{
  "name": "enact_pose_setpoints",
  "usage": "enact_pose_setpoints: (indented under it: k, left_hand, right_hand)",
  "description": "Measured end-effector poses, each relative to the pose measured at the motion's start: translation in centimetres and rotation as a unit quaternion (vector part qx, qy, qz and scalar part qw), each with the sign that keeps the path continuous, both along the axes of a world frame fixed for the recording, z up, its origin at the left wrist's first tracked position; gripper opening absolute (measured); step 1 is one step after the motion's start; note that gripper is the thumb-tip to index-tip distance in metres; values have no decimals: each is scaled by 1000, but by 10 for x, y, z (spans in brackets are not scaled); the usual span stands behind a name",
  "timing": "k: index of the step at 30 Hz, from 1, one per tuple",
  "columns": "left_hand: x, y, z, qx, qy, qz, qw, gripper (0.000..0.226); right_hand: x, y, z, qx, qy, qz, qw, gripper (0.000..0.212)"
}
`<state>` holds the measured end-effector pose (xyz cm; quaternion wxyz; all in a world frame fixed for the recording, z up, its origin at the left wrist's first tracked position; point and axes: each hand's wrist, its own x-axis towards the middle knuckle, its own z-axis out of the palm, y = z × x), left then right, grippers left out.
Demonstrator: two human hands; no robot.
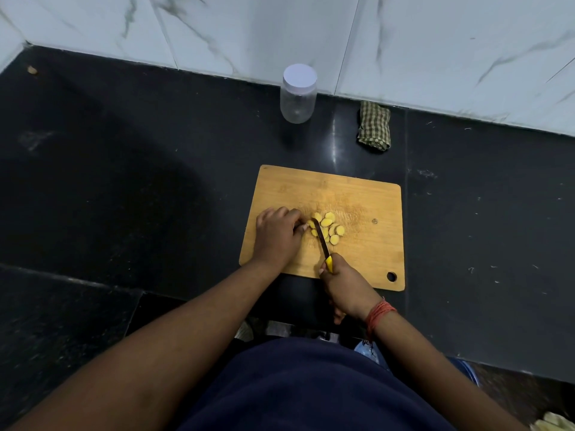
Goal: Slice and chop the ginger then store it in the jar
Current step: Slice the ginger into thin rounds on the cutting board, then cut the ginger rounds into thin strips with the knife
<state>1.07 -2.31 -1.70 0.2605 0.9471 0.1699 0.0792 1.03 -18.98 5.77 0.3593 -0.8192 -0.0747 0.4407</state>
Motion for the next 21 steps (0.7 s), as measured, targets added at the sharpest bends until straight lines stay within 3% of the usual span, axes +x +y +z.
enact_pose_setpoints:
  k: [16, 21]
  left_hand:
    - [-3, 4, 2, 39, 7, -26, 999, 24]
    - [-6, 1, 1, 96, -17, -58, 994, 35]
  right_hand:
    - [5, -9, -6, -3, 5, -26, 1000, 11]
    - [10, -8, -3, -5, -4, -57, 998, 14]
